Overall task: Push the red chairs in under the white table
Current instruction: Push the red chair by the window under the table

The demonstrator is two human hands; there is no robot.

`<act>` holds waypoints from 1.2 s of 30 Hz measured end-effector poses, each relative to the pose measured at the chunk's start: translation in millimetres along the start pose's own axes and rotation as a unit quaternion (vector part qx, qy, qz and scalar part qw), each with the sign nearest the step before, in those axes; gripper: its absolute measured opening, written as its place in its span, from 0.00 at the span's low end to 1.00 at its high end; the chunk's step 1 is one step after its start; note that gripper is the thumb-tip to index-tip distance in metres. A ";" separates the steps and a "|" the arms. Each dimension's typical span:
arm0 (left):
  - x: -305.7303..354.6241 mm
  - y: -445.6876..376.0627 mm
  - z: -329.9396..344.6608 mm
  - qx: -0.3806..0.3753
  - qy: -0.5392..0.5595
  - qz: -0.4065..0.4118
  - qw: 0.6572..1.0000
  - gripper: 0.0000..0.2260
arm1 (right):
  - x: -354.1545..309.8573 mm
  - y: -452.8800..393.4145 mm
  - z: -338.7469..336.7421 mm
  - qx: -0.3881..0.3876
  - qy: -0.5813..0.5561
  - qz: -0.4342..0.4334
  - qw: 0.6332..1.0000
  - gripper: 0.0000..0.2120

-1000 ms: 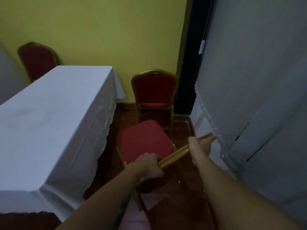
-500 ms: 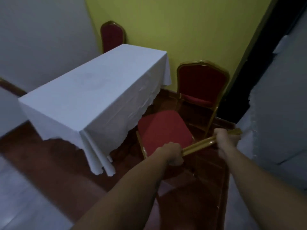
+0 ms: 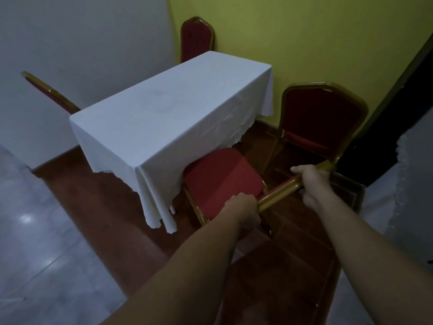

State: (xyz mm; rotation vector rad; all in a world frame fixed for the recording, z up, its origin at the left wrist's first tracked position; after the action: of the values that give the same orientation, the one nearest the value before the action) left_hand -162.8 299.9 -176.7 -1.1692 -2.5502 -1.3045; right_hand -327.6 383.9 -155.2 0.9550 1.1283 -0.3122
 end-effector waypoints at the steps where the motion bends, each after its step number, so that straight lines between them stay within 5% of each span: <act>1: -1.6 -2.1 -4.6 0.003 0.001 -0.007 1.000 0.16 | 6.6 0.9 10.4 -0.006 0.008 -0.002 1.000 0.41; 4: -5.3 -6.7 -15.3 -0.005 -0.002 -0.021 1.000 0.16 | 22.8 8.0 35.6 -0.023 0.055 0.000 0.998 0.50; 9: -20.0 -16.9 -19.7 -0.028 0.059 0.002 0.998 0.19 | 7.5 -10.4 39.0 -0.040 0.095 -0.001 0.995 0.43; 15: -17.5 -31.2 -30.6 -0.029 0.050 0.011 0.998 0.13 | -4.4 -22.3 41.8 -0.020 0.133 0.001 0.991 0.45; 21: -19.1 -36.0 -36.9 -0.011 0.056 0.010 0.998 0.18 | -16.6 -38.3 50.5 -0.019 0.178 -0.009 0.984 0.34; 36: -47.9 -72.3 -68.4 0.006 0.080 0.004 0.997 0.18 | -33.6 -96.7 82.5 -0.054 0.224 0.018 0.973 0.37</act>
State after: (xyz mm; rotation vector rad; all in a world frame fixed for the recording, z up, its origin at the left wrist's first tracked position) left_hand -194.1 196.4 -198.7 -1.0250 -2.4349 -1.3211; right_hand -353.7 255.4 -164.7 0.9731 1.5199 -0.0014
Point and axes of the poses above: each hand's wrist, its own y-axis away from the middle knuckle, its own z-axis out of the palm, x = y × z, the point moved 10 cm from there along -y, towards the middle knuckle, and after that the axes turned 15 degrees about -x, right-handed, at the moved point
